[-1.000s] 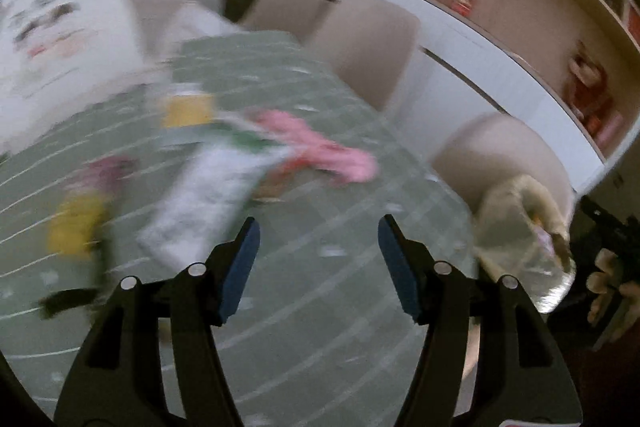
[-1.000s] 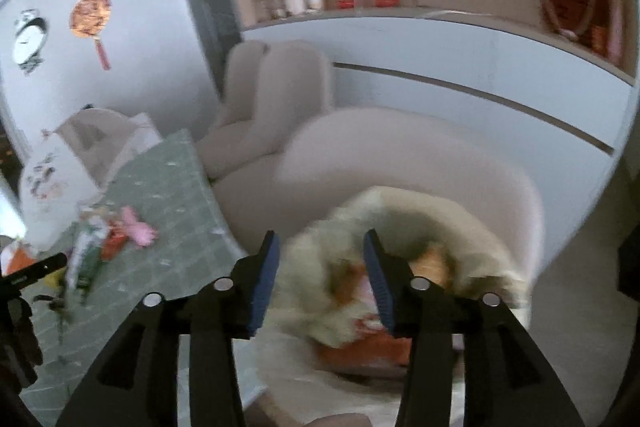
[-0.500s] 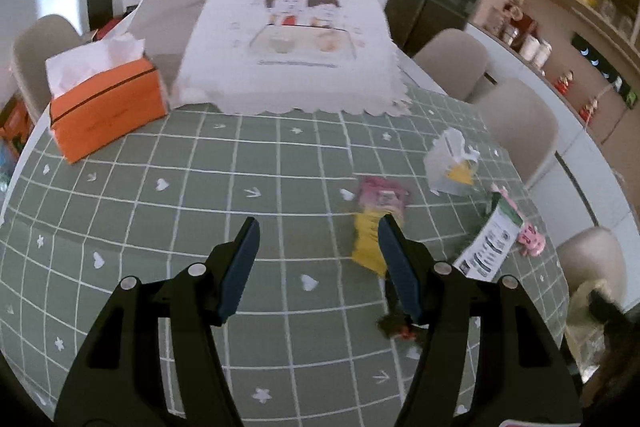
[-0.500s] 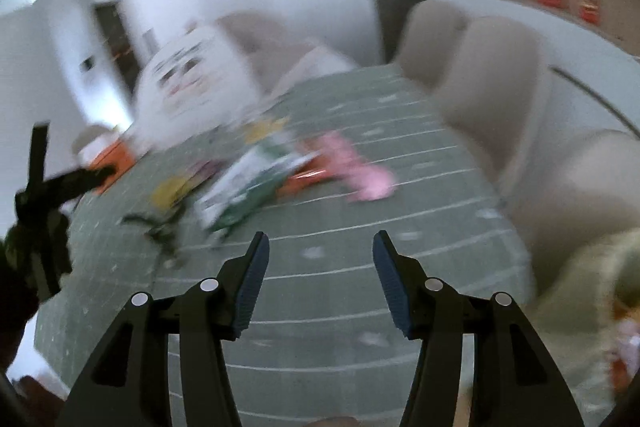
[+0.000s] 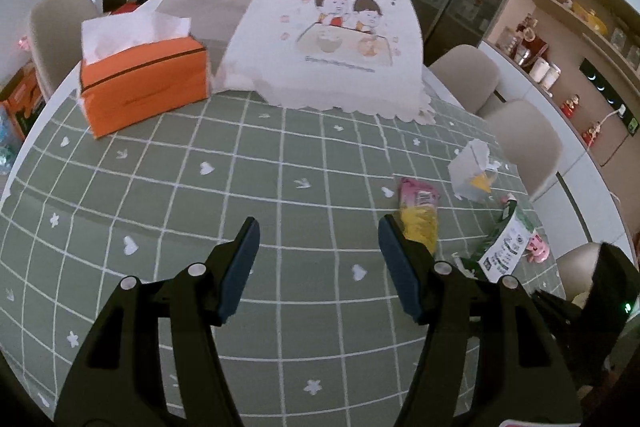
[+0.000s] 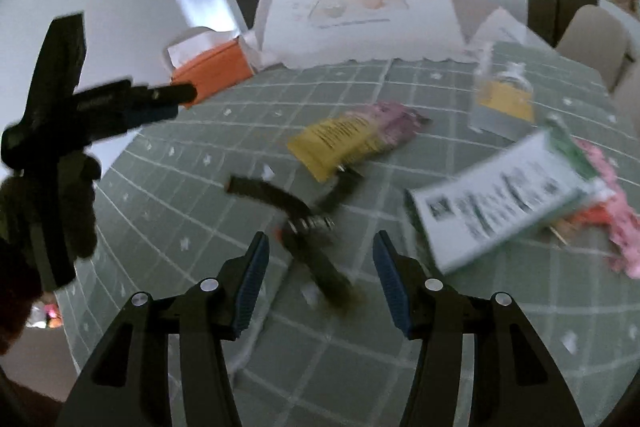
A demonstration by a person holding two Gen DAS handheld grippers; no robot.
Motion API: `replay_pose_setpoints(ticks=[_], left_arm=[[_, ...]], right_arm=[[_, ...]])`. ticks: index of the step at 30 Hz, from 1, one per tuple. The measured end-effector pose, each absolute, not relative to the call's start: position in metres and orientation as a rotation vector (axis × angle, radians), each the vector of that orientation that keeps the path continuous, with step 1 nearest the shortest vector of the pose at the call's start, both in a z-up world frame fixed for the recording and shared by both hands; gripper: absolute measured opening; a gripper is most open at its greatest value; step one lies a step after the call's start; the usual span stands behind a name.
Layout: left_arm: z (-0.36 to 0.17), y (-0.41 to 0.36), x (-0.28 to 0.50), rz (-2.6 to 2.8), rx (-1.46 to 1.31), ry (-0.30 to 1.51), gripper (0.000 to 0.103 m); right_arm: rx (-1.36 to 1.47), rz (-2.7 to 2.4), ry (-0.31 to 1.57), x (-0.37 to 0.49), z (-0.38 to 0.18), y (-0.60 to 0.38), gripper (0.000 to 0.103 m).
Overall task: Collect trash
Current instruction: 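Move both open tools back to the table toward the black item, then grasp the yellow-pink wrapper with the left tool while the right tool grasps the black item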
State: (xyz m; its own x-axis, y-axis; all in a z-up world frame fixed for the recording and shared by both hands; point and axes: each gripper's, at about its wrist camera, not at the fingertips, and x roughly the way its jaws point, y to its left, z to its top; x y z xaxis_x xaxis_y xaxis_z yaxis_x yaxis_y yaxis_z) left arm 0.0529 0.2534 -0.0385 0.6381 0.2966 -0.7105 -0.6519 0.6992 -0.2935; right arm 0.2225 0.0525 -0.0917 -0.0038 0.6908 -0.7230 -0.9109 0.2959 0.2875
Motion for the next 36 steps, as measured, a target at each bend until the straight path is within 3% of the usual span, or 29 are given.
replay_pose_setpoints(ticks=[12, 34, 36], left_arm=[[-0.053, 0.255, 0.072, 0.528, -0.589, 0.718, 0.059], [-0.094, 0.216, 0.215, 0.374, -0.346, 0.934, 0.059], [-0.095, 0.216, 0.216, 0.362, -0.371, 0.934, 0.042]], right_arm=[[-0.307, 1.305, 1.01, 0.225, -0.111, 0.064, 0.034], [-0.012, 0.875, 0.976, 0.276, -0.09, -0.1, 0.032], [0.002, 0.858, 0.977, 0.277, -0.091, -0.106, 0.032]])
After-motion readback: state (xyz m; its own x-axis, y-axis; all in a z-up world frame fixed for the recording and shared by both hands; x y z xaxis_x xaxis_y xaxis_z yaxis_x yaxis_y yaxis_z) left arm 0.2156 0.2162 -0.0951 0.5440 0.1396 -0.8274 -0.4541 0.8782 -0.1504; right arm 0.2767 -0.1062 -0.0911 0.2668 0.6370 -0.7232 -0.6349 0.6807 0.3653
